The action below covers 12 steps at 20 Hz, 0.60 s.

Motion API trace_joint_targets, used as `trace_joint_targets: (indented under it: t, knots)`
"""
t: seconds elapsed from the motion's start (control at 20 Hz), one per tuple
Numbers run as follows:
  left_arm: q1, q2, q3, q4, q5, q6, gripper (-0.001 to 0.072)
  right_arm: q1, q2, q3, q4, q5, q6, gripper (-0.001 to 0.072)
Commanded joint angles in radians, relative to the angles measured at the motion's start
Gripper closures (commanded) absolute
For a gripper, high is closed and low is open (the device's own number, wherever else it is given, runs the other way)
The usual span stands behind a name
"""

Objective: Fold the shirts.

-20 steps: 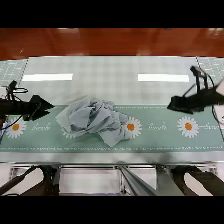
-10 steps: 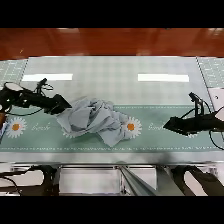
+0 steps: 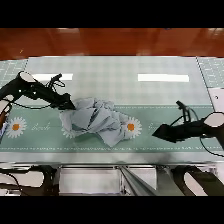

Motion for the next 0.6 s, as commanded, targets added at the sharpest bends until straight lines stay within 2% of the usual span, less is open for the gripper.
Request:
trace_joint_targets:
  t: [0.0, 0.15, 0.35, 0.55]
  knots:
    - [-0.005, 0.0, 0.013, 0.003, -0.006, 0.0, 0.0688, 0.212, -0.051, -0.05, 0.22, -0.141, -0.002, 0.0304]
    - [-0.005, 0.0, 0.013, 0.003, -0.006, 0.0, 0.0688, 0.375, -0.176, -0.047, 0.358, -0.266, -0.035, 0.0304]
    - [-0.005, 0.0, 0.013, 0.003, 0.001, 0.0, 0.0689, 0.475, -0.343, -0.005, 0.569, -0.317, -0.22, 0.0304]
    - [-0.005, 0.0, 0.013, 0.003, 0.001, 0.0, 0.0688, 0.54, -0.473, 0.087, 0.628, -0.376, -0.249, 0.0304]
